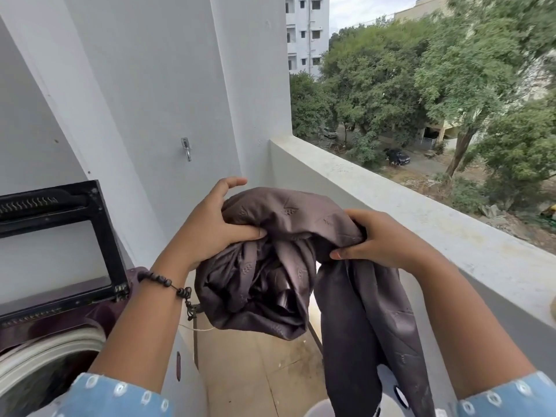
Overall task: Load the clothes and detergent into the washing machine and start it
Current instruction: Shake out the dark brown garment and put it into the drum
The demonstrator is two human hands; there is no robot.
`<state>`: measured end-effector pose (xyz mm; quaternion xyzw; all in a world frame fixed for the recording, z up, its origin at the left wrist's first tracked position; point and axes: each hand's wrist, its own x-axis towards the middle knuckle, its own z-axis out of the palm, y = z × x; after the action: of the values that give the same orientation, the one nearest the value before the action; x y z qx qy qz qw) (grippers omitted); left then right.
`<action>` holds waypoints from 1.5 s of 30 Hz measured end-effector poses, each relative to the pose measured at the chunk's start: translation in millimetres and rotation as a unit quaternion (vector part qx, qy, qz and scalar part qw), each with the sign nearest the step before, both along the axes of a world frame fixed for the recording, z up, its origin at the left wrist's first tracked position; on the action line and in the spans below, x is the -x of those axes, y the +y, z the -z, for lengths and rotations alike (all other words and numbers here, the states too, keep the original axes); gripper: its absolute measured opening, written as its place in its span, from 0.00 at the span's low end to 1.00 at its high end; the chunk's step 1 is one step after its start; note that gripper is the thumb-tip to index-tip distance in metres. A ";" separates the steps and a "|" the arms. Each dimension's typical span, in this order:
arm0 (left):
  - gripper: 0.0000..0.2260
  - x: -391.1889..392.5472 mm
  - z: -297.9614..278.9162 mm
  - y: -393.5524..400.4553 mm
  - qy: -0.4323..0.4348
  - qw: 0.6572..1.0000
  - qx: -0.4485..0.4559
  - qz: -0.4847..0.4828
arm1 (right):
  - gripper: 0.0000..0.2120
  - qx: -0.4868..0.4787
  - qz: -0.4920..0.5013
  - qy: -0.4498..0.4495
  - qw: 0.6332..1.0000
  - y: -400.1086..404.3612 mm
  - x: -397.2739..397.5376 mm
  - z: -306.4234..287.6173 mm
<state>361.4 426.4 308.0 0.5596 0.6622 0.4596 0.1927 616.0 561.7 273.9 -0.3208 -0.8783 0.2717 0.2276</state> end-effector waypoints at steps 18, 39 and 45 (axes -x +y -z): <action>0.16 -27.4 6.8 25.6 -0.464 0.829 -0.301 -0.083 | 0.51 0.205 -0.082 0.373 0.901 -29.0 23.2 34.5; 0.56 3.1 37.1 -17.6 -0.194 0.979 0.025 0.061 | 0.25 0.201 0.031 0.444 0.873 -3.1 26.2 49.8; 0.65 -28.0 21.2 -9.2 0.263 0.952 0.130 0.082 | 0.24 0.094 -0.035 0.310 0.945 -10.4 34.6 28.3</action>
<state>389.3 417.2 286.8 0.6831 0.6953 0.1882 0.1201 581.4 551.3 245.6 -0.2091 -0.7457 0.4466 0.4480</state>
